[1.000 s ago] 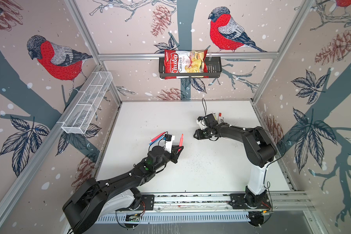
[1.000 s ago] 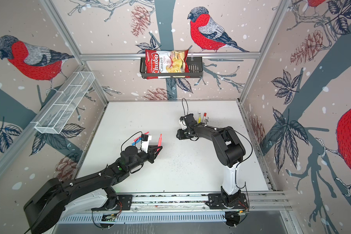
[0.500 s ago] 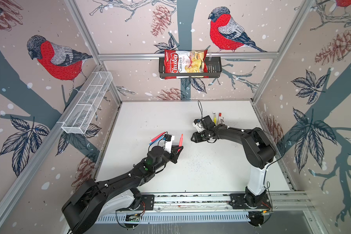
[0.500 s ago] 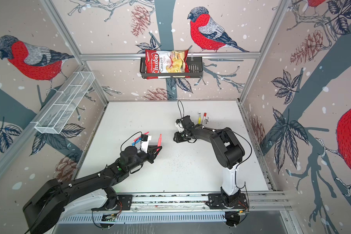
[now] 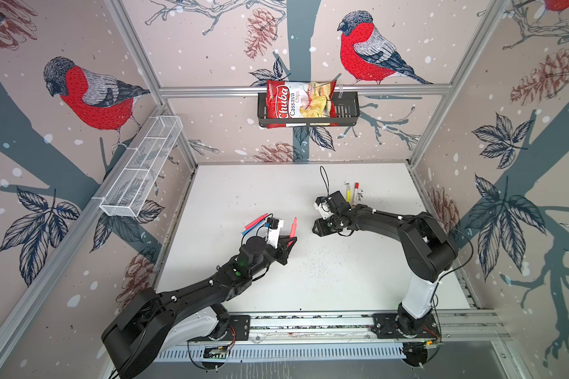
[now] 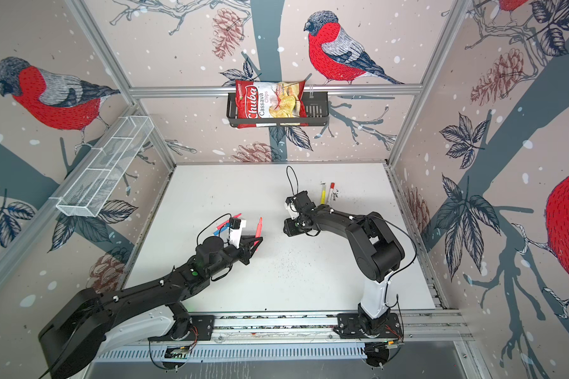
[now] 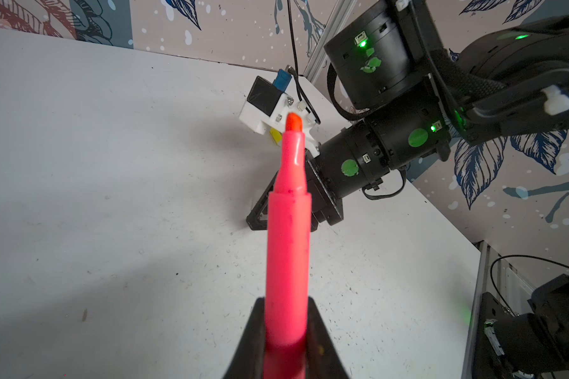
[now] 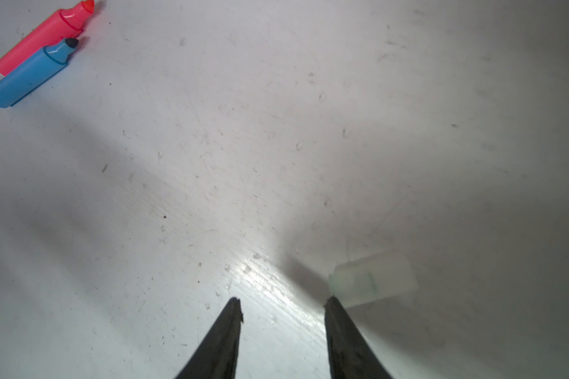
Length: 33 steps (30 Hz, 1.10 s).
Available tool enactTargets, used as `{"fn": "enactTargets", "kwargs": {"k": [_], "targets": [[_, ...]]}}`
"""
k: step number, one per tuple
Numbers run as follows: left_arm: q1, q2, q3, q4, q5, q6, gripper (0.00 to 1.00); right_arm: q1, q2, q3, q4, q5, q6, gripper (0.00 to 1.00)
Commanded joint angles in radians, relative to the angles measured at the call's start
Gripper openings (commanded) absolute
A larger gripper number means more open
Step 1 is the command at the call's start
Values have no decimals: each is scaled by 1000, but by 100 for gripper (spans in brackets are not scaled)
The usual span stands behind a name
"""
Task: Insert the pens into the pen caps
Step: 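Close the right gripper on the translucent cap and lift it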
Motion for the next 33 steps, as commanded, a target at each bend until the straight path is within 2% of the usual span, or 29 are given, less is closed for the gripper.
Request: {"fn": "enactTargets", "kwargs": {"k": [1,13,20,33], "targets": [[0,-11,-4,27,-6,1,0,10,-24,6,-8,41,8,44],[1,-17,-6,27,-9,6,0,20,11,82,-33,67,22,44],[0,-28,-10,14,-15,6,0,42,90,161,-97,152,24,44],[1,-21,-15,31,-14,6,0,68,88,126,-133,215,25,44]]}}
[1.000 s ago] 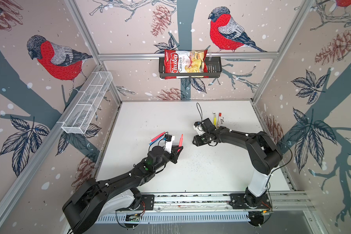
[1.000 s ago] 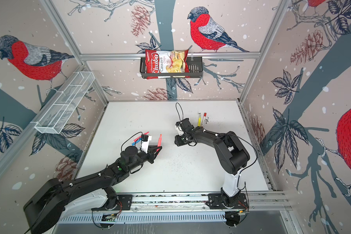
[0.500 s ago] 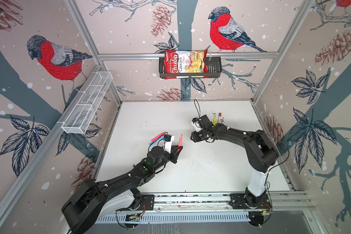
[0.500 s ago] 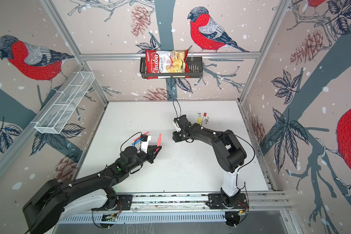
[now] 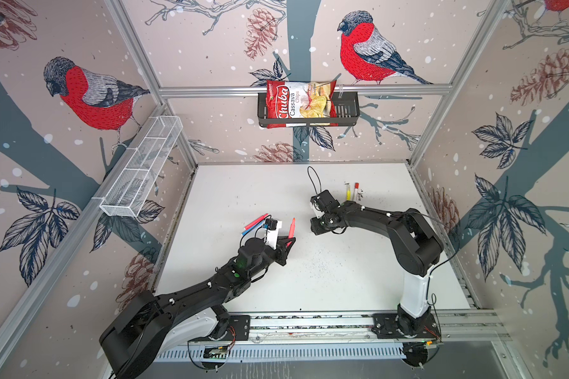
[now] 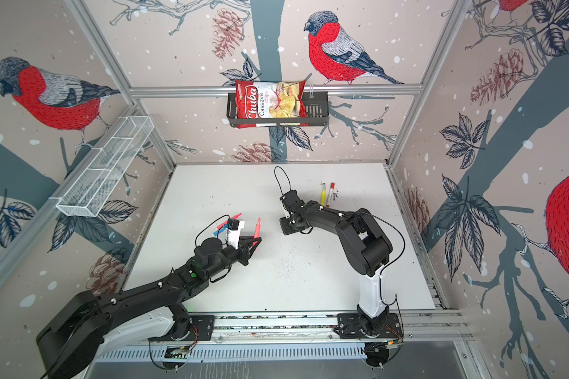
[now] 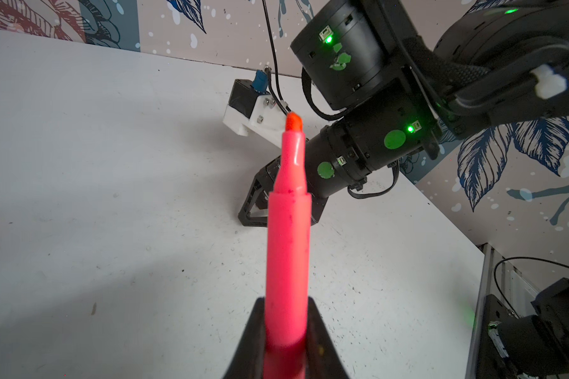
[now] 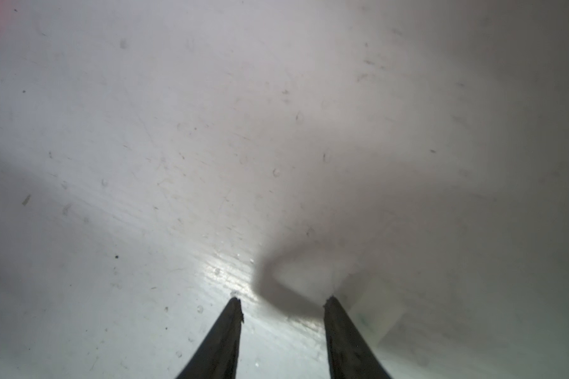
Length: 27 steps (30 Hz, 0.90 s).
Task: Insert the pens into the pen caps
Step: 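Close the right gripper on the translucent cap and lift it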
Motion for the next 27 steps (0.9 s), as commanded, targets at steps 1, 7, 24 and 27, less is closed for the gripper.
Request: {"fn": "enactTargets", "kwargs": {"k": [1,7,24,27], "targets": [[0,2,5,30,1,5,0,10,-14,-12,-21,30,-1,44],[1,2,6,33,0,3,0,15,-57,-54,-22,54,9,43],[0,25,34,19,13,8,0,-15,-98,9,-77,158,119,40],[0,25,33,15,13,10,0,-15,-67,19,-86,156,130,40]]}}
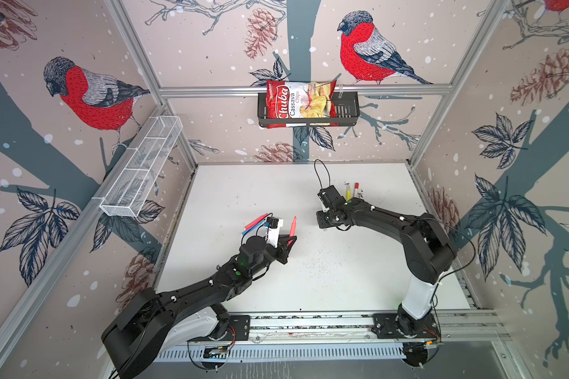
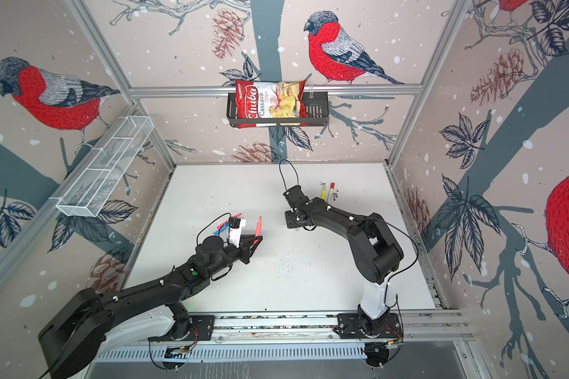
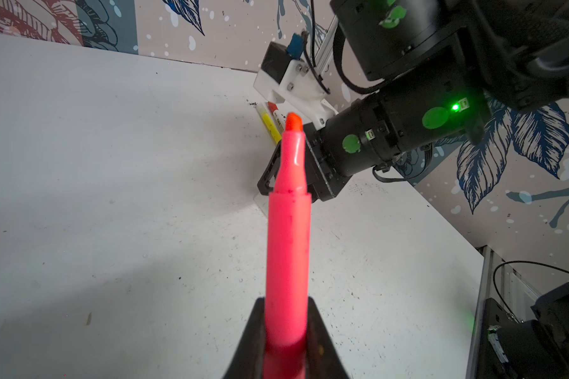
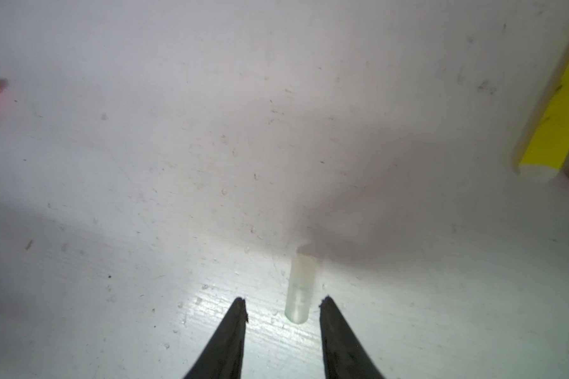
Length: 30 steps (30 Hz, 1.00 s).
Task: Insert the pens into the pen caps
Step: 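Close the right gripper on the translucent cap and lift it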
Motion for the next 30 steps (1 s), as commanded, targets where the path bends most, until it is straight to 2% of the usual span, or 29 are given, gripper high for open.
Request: {"fn": "enactTargets", "kwargs": {"k": [1,13,20,26,30], "targets": [[0,0,4,15,10,11,0,1,25,14,-30,22,31,40],[1,0,-8,18,5,12,0,1,107,47,-48,38,30,39],[1,-11,-23,17,2,9,0,6,112,18,-32,24,27,32],[1,-11,-17,15,7,9,0,13,108,5,-29,3,7,16],[0,-7,-14,14,14,6,0,14,77,-5,-15,-6,-4,12]]}}
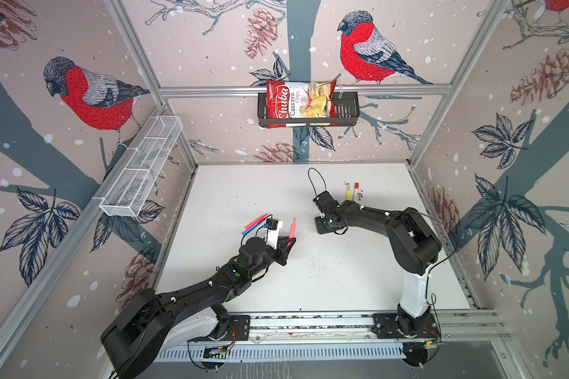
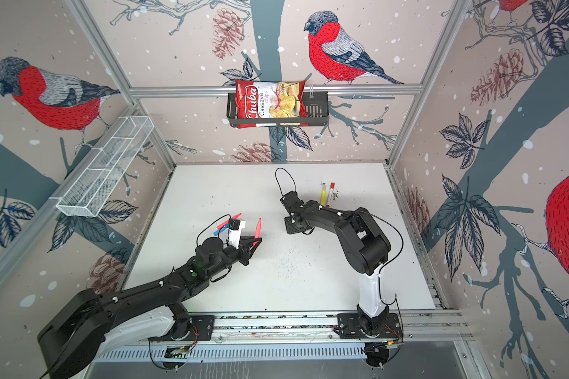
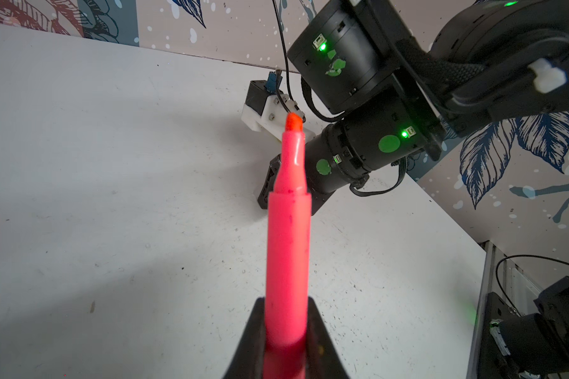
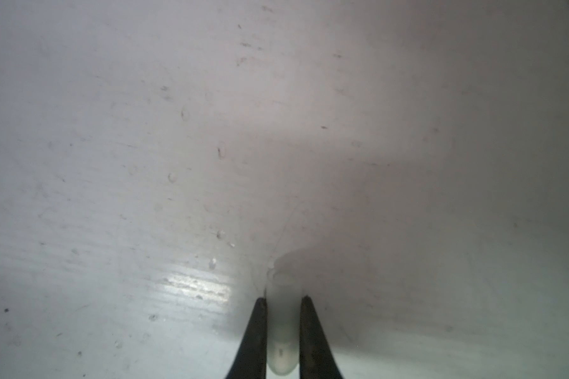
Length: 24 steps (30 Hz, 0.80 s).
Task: Insert the pens into the pen caps
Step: 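Close the right gripper on the translucent cap and lift it, then carry the cap with the right gripper toward the pink highlighter tip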
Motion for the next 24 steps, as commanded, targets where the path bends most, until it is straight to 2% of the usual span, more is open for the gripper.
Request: {"fn": "enactTargets", "kwargs": {"k": [1,9,14,17,20,24], "targets": [[1,2,7,17,15,4,0,1,-33,-13,-2,-34,-16,12],[-2,10,-1,53,42,-12,0,-7,-262,-125,184,-173,-44,11],[-3,48,-36,187,90,-71,0,-28,-452,-252,370,-276,-36,7],[-10,94,-52,293,115,-113,0,-42,-544,-334,488,-388,-20,6],[-51,153,-35,361,118,-130,0,-56,-612,-406,599,-502,9,6],[-109,244,21,403,116,-132,0,-71,-671,-468,706,-592,44,6]]}}
